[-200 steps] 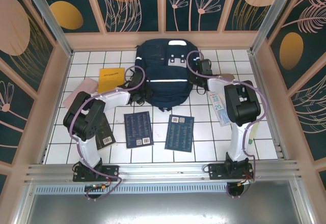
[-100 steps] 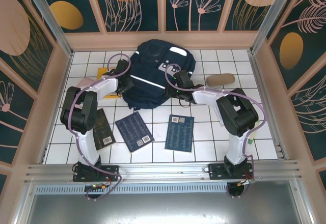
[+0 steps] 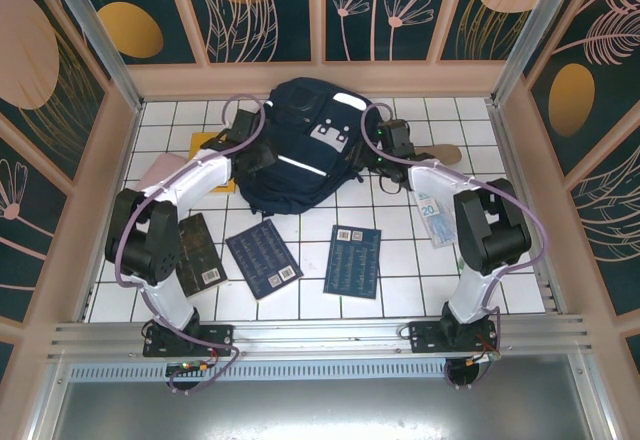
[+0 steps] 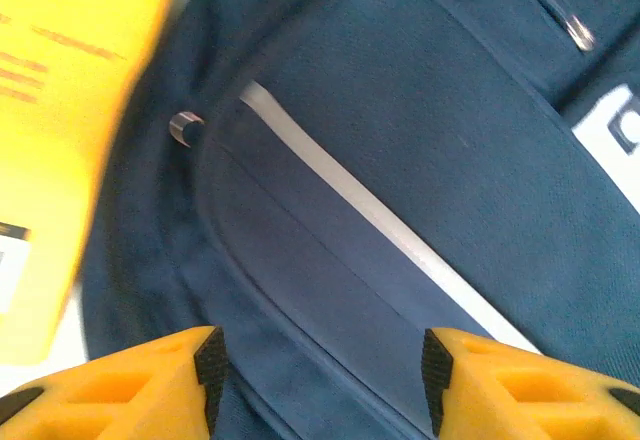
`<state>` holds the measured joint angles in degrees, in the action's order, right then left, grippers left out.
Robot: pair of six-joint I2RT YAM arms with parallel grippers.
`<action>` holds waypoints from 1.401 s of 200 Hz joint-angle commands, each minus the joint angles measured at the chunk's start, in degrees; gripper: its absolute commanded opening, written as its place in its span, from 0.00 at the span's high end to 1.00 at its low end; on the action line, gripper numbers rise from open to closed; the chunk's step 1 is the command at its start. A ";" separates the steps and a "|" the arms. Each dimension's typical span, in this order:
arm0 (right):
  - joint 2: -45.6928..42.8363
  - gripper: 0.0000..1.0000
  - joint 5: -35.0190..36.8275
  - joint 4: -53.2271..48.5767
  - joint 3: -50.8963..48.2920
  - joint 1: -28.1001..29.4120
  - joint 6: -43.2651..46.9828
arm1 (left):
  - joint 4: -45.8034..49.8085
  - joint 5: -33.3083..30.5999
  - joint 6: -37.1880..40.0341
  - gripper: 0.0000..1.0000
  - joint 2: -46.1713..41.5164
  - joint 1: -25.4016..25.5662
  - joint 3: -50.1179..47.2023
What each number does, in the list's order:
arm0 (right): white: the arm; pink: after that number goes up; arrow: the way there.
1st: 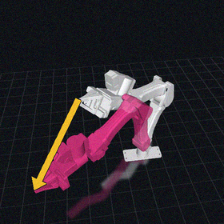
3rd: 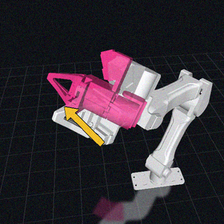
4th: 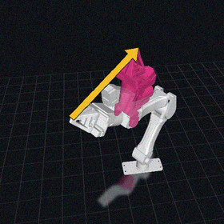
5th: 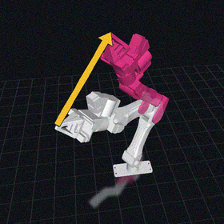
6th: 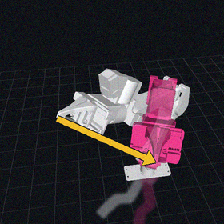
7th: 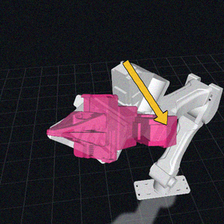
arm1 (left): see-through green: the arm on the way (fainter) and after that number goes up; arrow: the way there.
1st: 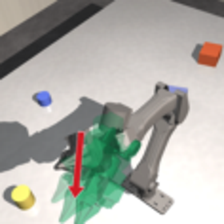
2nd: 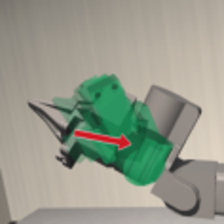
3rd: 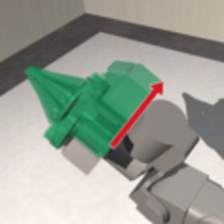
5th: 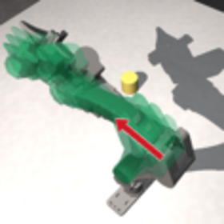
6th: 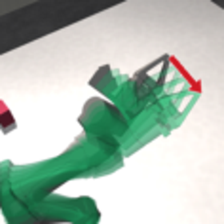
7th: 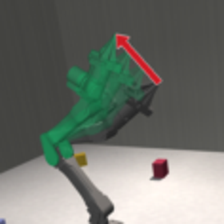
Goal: Pack books, pencil case, and school supplies into a backpack
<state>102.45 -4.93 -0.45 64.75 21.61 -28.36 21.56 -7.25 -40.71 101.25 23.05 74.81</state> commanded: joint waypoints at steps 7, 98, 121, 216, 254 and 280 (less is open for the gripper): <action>4.22 0.39 -3.94 -0.92 2.80 -2.09 1.96 | -0.98 2.25 1.89 0.44 -0.63 5.78 -2.23; 8.67 0.39 -9.21 0.59 4.94 -3.98 0.44 | 0.45 -4.89 15.74 0.46 7.85 18.81 6.24; 6.22 0.39 -9.75 3.02 1.63 -4.18 0.50 | 1.00 -6.01 19.18 0.47 10.98 20.30 9.62; -9.15 0.35 -7.06 12.25 -15.90 -8.25 -1.08 | 1.29 -11.09 30.16 0.43 22.23 23.09 19.51; -10.08 0.35 -10.46 13.49 -17.90 -8.42 1.63 | 2.35 -11.40 32.03 0.44 26.14 23.24 22.76; -10.34 0.36 -11.11 14.86 -19.23 -8.38 3.84 | 3.00 -12.70 33.22 0.49 27.42 23.24 23.20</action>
<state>93.62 -14.22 11.86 47.13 13.43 -27.51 22.59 -18.61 -10.20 126.32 45.89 96.68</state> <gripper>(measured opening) 0.641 0.527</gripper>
